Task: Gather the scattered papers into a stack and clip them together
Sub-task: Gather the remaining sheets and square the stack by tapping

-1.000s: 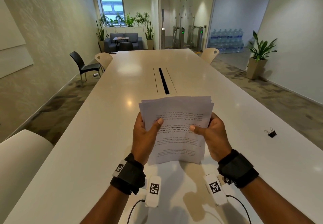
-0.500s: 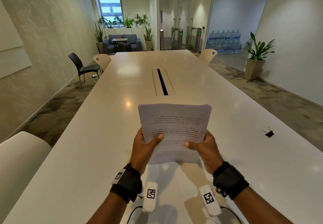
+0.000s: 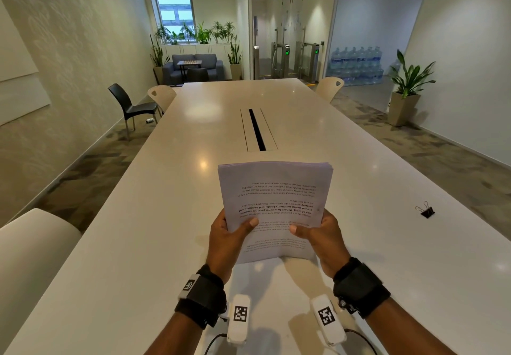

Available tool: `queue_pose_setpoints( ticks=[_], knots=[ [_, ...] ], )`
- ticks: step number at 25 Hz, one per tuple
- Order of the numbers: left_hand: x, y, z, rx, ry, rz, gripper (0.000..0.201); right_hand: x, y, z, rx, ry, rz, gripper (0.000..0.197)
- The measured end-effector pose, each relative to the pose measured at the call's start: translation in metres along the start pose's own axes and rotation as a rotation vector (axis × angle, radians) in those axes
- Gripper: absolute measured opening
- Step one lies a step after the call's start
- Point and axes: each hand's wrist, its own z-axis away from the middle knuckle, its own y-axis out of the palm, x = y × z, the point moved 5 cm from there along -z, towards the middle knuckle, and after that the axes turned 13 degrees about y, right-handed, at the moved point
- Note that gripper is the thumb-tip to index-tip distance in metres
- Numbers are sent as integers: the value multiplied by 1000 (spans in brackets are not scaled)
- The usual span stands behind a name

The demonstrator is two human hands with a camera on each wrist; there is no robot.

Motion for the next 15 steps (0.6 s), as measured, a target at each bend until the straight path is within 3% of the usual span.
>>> queue_pose_setpoints(
  ticks=[10,15],
  knots=[
    [25,-8,12,46,-71,-19,48,-13,-7,-6,59,59,77,47],
    [1,-13,3,40,11,-159,37,68,-22,6,86,-171,97,44]
  ],
)
